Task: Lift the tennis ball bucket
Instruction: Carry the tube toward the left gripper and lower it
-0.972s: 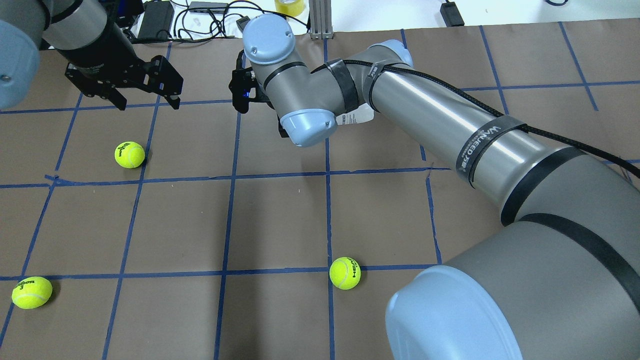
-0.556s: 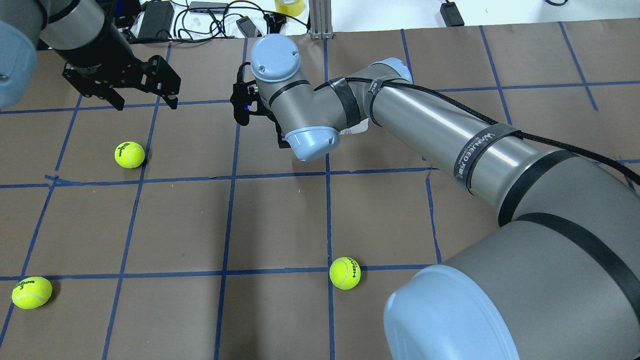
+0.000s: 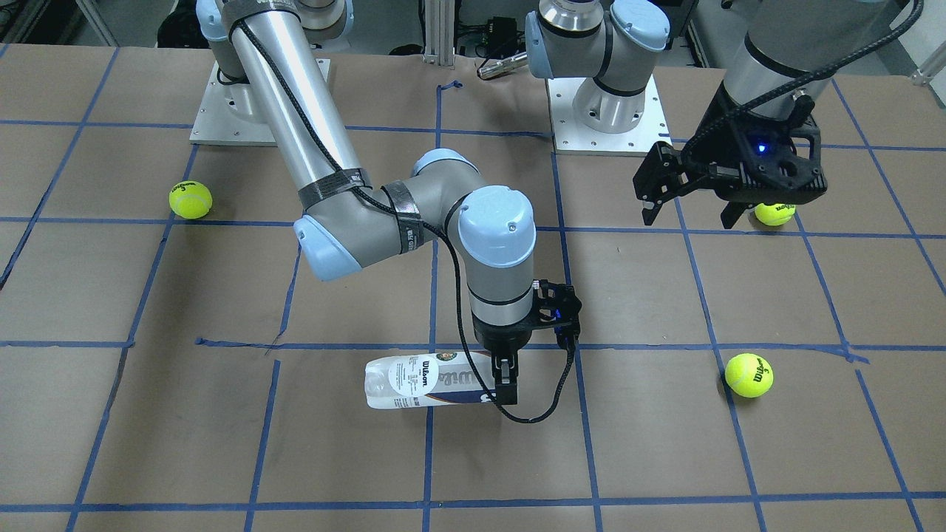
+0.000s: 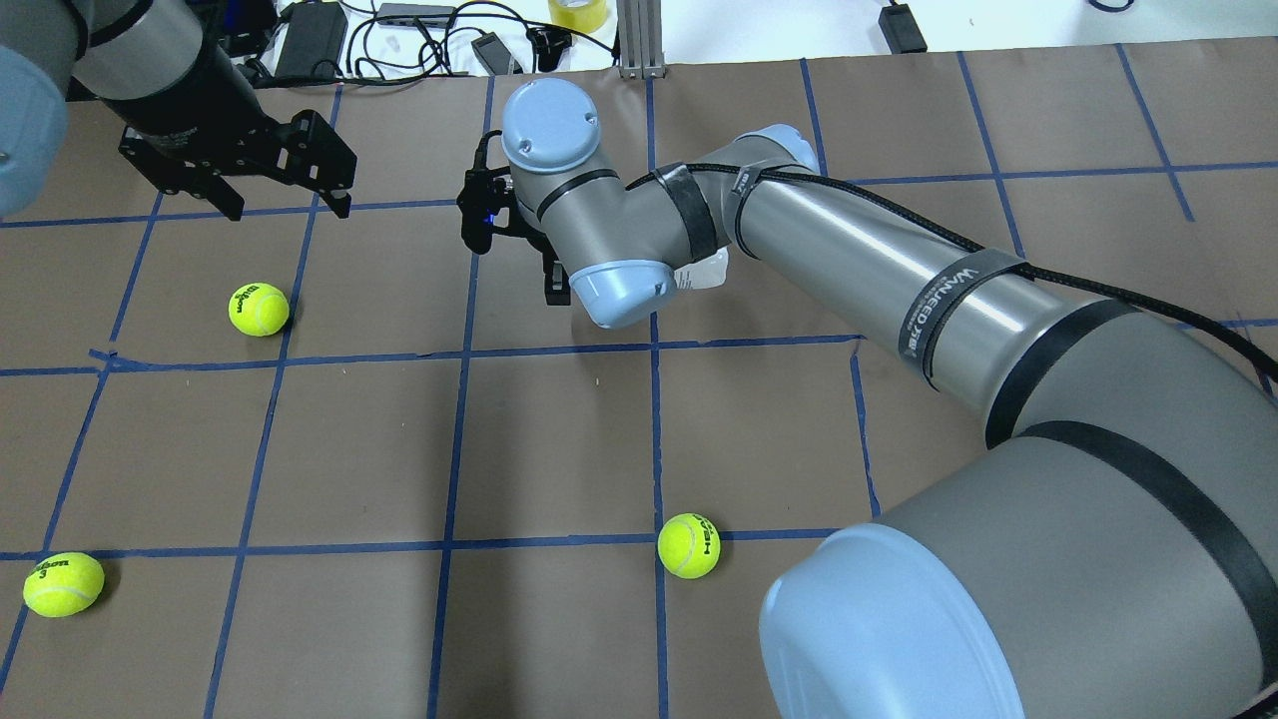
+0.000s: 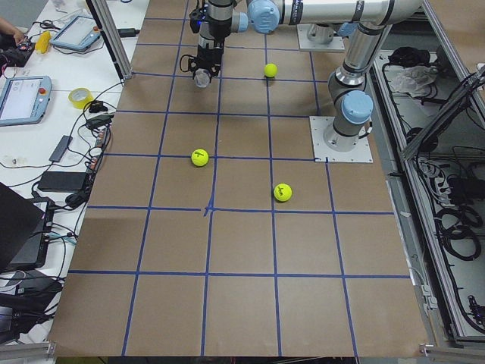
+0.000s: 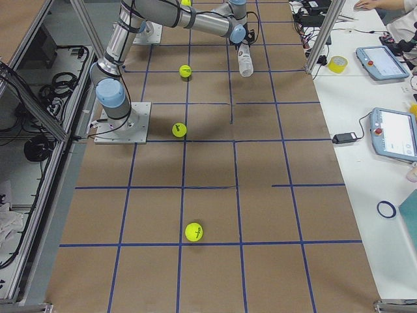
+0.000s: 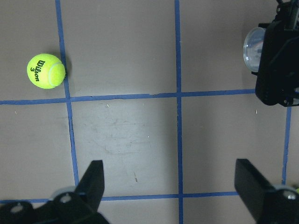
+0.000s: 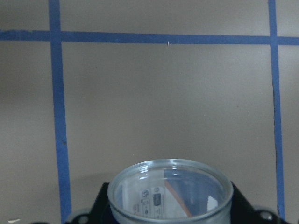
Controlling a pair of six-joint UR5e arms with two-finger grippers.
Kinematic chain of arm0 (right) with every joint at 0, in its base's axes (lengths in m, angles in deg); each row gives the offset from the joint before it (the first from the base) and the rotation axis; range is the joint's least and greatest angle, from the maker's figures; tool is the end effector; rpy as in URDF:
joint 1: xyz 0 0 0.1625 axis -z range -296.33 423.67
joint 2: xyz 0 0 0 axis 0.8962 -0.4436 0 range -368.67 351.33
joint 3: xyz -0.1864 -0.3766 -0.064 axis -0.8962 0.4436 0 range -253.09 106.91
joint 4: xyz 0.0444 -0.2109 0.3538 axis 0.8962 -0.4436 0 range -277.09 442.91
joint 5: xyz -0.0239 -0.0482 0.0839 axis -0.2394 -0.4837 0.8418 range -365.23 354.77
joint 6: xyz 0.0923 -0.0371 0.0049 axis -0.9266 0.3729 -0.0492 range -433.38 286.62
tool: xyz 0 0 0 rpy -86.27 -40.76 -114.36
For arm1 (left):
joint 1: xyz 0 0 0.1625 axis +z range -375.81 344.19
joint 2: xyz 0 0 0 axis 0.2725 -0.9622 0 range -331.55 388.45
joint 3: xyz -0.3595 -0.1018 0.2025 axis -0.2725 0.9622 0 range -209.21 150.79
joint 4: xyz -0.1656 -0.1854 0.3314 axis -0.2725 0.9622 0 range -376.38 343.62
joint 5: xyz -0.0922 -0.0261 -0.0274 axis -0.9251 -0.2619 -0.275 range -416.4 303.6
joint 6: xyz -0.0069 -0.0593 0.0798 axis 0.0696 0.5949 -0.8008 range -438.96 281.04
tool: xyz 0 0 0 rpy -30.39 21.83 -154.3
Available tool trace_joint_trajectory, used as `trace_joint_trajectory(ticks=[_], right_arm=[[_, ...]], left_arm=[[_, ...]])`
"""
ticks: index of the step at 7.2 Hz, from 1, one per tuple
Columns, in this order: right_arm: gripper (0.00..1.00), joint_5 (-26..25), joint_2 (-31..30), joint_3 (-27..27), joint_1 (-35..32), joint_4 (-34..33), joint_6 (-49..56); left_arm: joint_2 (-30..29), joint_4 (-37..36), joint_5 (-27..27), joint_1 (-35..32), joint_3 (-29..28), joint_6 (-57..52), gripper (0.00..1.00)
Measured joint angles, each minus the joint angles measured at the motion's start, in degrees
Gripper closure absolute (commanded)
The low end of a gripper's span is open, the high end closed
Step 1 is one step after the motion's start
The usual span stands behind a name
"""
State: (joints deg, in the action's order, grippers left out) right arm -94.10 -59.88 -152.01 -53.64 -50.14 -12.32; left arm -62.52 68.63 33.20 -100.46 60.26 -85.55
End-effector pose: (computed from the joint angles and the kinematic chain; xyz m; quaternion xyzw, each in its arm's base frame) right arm 0.4578 -0.5918 0.2418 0.6916 -0.7098 0.1306 0.0294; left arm -0.0861 -0.5170 0.4930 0.0109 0.9991 -0.0398 0.0006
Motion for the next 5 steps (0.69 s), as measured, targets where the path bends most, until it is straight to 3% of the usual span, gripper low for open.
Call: trace_joint_trajectory(ticks=[5], right_arm=[[0.02, 3.9, -1.8, 0.8, 1.9, 0.3, -2.3]], left_arm=[[0.1, 0.0, 0.1, 0.1, 0.0, 0.0, 0.0]])
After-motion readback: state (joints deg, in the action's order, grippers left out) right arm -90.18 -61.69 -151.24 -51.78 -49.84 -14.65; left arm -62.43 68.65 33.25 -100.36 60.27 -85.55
